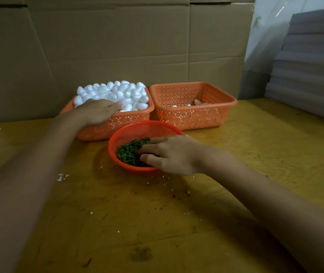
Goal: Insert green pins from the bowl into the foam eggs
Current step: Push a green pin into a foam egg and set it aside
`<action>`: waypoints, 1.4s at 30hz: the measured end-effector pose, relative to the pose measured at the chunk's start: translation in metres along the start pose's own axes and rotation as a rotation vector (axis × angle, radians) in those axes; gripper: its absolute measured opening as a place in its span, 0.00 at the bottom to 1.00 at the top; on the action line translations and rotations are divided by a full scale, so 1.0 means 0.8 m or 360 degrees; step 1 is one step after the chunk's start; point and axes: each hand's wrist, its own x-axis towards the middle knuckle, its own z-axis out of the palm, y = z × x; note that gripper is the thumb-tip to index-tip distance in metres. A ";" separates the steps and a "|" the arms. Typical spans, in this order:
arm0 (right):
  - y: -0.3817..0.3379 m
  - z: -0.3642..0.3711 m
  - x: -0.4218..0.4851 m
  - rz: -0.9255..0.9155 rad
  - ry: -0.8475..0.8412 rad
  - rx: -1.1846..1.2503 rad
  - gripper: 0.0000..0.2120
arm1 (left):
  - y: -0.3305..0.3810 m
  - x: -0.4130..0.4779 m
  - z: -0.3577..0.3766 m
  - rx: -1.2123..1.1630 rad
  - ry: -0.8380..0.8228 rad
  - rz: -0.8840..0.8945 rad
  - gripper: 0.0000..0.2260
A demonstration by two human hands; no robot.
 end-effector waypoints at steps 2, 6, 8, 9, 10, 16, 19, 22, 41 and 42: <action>0.000 0.000 0.000 0.0003 0.0009 0.0000 0.24 | 0.000 -0.001 0.003 0.0010 0.0029 -0.0034 0.21; -0.002 0.002 0.000 -0.0001 0.0006 0.0006 0.24 | 0.004 -0.012 0.008 -0.0225 0.0355 -0.0069 0.15; -0.002 0.001 0.000 0.0006 0.0007 0.0018 0.23 | 0.009 -0.019 0.010 -0.0326 0.0642 -0.0093 0.10; -0.002 0.001 -0.001 0.0007 0.0008 0.0017 0.23 | 0.010 -0.023 0.012 -0.0426 0.0777 -0.0100 0.08; -0.002 0.001 -0.001 0.0006 0.0006 0.0013 0.23 | 0.011 -0.027 0.013 -0.0552 0.0891 -0.0110 0.06; -0.003 0.001 -0.001 0.0006 -0.0002 -0.0001 0.23 | 0.011 -0.047 0.011 -0.1046 0.1255 0.0026 0.07; -0.004 0.000 -0.002 0.0004 0.0006 0.0005 0.23 | 0.018 -0.063 0.010 -0.1319 0.1218 0.0117 0.13; -0.005 0.000 -0.002 0.0013 -0.0010 0.0000 0.23 | 0.034 -0.086 0.008 -0.1589 0.1126 0.0223 0.16; -0.008 -0.001 -0.007 0.0067 0.0029 0.0032 0.18 | 0.110 -0.143 0.065 -0.1868 0.0220 0.0458 0.08; -0.009 -0.002 -0.007 0.0059 0.0032 0.0025 0.18 | 0.109 -0.143 0.065 -0.1873 0.0198 0.0450 0.07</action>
